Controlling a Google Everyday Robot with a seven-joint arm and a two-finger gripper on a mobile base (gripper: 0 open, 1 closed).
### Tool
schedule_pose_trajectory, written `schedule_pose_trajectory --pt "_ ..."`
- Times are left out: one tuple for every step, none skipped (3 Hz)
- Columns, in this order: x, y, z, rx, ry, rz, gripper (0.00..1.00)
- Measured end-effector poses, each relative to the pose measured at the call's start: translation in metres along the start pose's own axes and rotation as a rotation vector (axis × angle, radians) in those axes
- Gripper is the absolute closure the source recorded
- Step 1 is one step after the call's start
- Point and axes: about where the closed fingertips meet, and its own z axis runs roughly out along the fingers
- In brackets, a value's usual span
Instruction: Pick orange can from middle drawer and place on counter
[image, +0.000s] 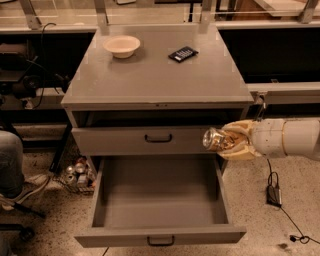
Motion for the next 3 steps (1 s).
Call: schedule_pose_trajectory --pt "-0.002 -0.005 0.000 0.011 -0.009 0.004 1.00" --pt "-0.006 -0.019 -0.001 0.045 -0.033 0.017 1.00" --pt "-0.055 -0.071 -0.039 0.113 -0.037 -0.067 1.00"
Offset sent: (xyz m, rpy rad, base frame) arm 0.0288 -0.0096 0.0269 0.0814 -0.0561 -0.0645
